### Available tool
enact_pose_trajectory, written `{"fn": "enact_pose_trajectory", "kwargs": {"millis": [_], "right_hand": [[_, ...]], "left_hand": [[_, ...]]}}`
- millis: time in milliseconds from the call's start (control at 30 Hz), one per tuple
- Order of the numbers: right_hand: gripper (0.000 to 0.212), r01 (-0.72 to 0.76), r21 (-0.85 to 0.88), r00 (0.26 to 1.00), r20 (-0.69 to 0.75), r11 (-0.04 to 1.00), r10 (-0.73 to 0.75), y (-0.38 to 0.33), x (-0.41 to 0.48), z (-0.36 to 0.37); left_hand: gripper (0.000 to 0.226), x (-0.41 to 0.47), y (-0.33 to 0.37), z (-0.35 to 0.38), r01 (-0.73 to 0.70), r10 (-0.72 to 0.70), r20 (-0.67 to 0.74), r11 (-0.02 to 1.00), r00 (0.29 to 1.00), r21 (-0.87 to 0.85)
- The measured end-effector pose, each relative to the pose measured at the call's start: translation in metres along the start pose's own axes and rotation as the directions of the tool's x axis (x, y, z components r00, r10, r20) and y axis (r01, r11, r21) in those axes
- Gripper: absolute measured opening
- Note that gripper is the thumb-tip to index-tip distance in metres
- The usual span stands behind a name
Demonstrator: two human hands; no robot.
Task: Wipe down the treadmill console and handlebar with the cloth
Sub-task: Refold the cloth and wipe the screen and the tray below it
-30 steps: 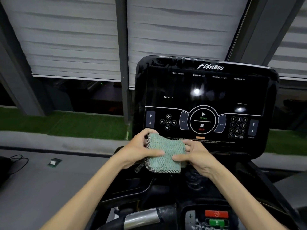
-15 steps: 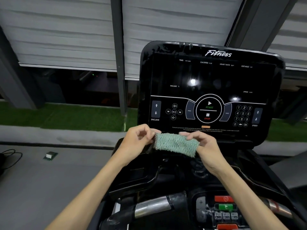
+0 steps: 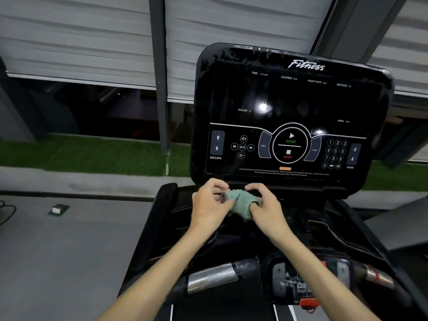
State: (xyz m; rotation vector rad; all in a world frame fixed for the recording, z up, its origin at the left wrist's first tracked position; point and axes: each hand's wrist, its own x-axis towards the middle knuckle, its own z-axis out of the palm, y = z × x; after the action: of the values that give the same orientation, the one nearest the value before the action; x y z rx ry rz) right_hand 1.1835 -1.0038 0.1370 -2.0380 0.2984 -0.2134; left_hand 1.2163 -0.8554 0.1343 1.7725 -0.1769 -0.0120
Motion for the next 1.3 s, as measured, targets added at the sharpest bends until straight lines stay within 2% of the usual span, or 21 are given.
{"fn": "enact_pose_trajectory", "kwargs": {"millis": [67,100,133,200,300,367,400,433,467,533,600,667,733,800,833,900,967,1067,1133,1233,1300], "right_hand": [[0.035,-0.104,0.099,0.995,0.007,0.99,0.104,0.002,-0.005,0.012],[0.033,-0.171,0.225,0.985,0.053,0.959,0.163,0.004,-0.005,0.015],[0.033,-0.239,0.379,0.97,0.133,0.894,0.202,0.005,-0.006,0.016],[0.032,-0.366,0.644,0.927,0.318,0.672,0.2,0.002,-0.008,0.012],[0.028,-0.455,0.737,0.889,0.409,0.5,0.206,0.003,-0.011,0.007],[0.023,-0.485,0.771,0.868,0.369,0.412,0.331,0.009,-0.009,0.007],[0.021,-0.491,0.777,0.85,0.328,0.393,0.413,0.013,-0.007,0.007],[0.019,-0.493,0.776,0.829,0.28,0.394,0.485,0.015,-0.005,0.005],[0.016,-0.493,0.764,0.811,0.229,0.417,0.539,0.017,-0.003,0.002],[0.015,-0.508,0.692,0.794,0.144,0.514,0.591,0.021,0.001,-0.004],[0.019,-0.518,0.549,0.816,0.087,0.656,0.572,0.025,0.003,-0.006],[0.02,-0.49,0.376,0.86,0.061,0.786,0.507,0.03,0.005,-0.004],[0.019,-0.401,0.17,0.916,0.055,0.9,0.397,0.031,0.007,-0.001],[0.021,-0.154,-0.151,0.985,0.058,0.977,0.164,0.032,0.01,0.001],[0.024,0.004,-0.294,0.994,0.107,0.956,0.029,0.032,0.01,0.002],[0.025,0.273,-0.472,0.953,0.254,0.838,-0.167,0.036,0.011,0.006],[0.035,0.48,-0.596,0.872,0.408,0.644,-0.272,0.045,0.015,0.012],[0.048,0.652,-0.678,0.757,0.554,0.341,-0.346,0.051,0.028,0.024],[0.057,0.71,-0.675,0.703,0.658,0.2,-0.272,0.048,0.034,0.033],[0.067,0.742,-0.659,0.668,0.715,0.124,-0.206,0.057,0.04,0.027],[0.068,0.758,-0.626,0.652,0.739,0.184,-0.169,0.062,0.042,0.019]], "left_hand": [[0.03,-0.005,0.001,0.012,0.009,-0.008,0.015,0.999,1.0,-0.041],[0.028,-0.006,0.0,0.016,0.027,-0.025,0.034,0.997,0.999,-0.071],[0.028,-0.007,-0.002,0.018,0.056,-0.05,0.067,0.993,0.997,-0.099],[0.037,-0.01,-0.006,0.017,0.107,-0.079,0.189,0.984,0.979,-0.145],[0.051,-0.018,-0.012,0.014,0.164,-0.049,0.429,0.957,0.902,-0.237],[0.048,-0.022,-0.015,0.009,0.193,-0.039,0.453,0.934,0.891,-0.3],[0.042,-0.024,-0.019,0.005,0.171,-0.044,0.399,0.942,0.916,-0.29],[0.037,-0.024,-0.026,0.002,0.122,-0.05,0.307,0.968,0.951,-0.22],[0.033,-0.024,-0.037,-0.001,0.059,-0.044,0.197,0.996,0.979,-0.069],[0.03,-0.023,-0.064,-0.01,-0.07,0.041,0.101,0.948,0.994,0.309],[0.042,-0.018,-0.091,-0.015,-0.194,0.083,0.224,0.823,0.971,0.535],[0.058,-0.011,-0.11,-0.016,-0.302,0.046,0.374,0.686,0.926,0.663],[0.065,-0.006,-0.121,-0.014,-0.347,-0.013,0.449,0.616,0.893,0.707],[0.067,-0.002,-0.129,-0.01,-0.373,-0.05,0.498,0.599,0.866,0.709],[0.066,-0.001,-0.133,-0.009,-0.374,-0.06,0.51,0.608,0.858,0.701],[0.066,-0.001,-0.138,-0.006,-0.359,-0.057,0.506,0.637,0.861,0.682],[0.067,-0.003,-0.141,-0.005,-0.357,-0.036,0.495,0.647,0.868,0.674],[0.067,-0.004,-0.143,-0.005,-0.35,-0.009,0.479,0.672,0.878,0.653],[0.069,-0.003,-0.144,-0.006,-0.346,0.008,0.476,0.698,0.879,0.627],[0.081,-0.002,-0.147,-0.008,-0.362,0.023,0.49,0.705,0.871,0.61],[0.094,-0.001,-0.149,-0.008,-0.368,0.021,0.502,0.706,0.865,0.605]]}}
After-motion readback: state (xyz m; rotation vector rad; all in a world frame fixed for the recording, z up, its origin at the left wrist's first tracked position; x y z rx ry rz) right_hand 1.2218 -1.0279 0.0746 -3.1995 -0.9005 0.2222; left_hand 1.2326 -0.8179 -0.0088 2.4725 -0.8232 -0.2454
